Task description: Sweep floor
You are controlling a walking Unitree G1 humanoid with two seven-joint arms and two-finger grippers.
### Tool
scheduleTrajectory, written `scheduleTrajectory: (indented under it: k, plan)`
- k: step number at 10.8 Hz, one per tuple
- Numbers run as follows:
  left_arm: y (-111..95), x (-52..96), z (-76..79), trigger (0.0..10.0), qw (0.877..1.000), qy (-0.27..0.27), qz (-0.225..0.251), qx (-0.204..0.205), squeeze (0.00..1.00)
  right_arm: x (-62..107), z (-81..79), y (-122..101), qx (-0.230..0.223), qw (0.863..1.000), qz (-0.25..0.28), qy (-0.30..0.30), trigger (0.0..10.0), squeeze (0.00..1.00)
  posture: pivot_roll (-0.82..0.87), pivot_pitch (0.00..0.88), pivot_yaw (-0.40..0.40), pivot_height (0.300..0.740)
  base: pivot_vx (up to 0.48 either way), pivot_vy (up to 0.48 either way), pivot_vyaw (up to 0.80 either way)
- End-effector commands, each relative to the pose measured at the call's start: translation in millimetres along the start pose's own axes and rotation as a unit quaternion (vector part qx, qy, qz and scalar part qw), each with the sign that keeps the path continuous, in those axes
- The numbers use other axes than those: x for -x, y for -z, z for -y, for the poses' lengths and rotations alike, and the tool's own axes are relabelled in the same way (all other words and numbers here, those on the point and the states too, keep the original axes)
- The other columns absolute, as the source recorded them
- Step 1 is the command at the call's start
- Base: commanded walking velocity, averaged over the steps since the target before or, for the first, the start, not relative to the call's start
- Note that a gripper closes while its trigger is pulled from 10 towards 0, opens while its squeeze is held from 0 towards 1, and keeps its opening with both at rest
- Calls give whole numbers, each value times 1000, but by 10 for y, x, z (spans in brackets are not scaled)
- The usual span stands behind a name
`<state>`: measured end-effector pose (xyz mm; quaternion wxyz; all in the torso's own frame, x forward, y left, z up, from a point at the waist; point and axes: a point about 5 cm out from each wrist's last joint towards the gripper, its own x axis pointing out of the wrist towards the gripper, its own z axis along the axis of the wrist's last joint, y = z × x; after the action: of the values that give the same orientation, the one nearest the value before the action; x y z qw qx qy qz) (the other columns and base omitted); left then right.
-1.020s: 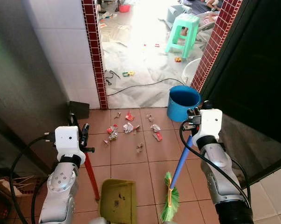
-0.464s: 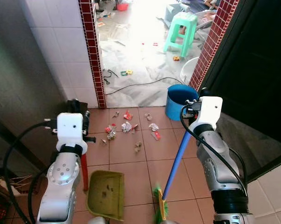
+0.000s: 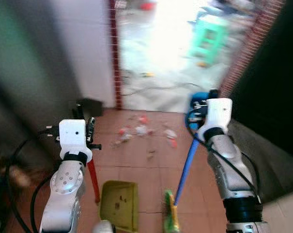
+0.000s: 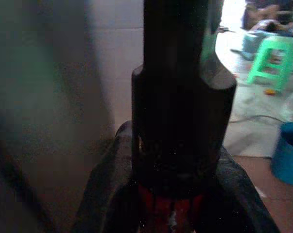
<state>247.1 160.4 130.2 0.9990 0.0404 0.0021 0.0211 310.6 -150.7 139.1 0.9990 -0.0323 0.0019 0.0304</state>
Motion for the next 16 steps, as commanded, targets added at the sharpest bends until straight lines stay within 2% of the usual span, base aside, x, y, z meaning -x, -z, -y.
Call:
scheduleTrajectory:
  k: [1,6,8,16]
  plan:
    - [-149,-6,-11,10000,999,-3,32,-3,0,-23,9,-156,4,999,34,1,10000,0,-16,11,-34,740,300,0,438]
    - [-176,-29,28,10000,999,7,37,1,0,-52,37,-172,4,999,36,18,10000,0,-16,3,-35,740,342,0,0]
    - [-181,-43,51,10000,999,11,39,3,0,-60,57,-190,11,999,43,22,10000,0,-20,3,-37,740,407,0,-400]
    - [-254,-56,60,10000,999,4,50,16,0,-93,32,-232,25,998,53,21,10000,0,-18,6,-42,740,440,0,0]
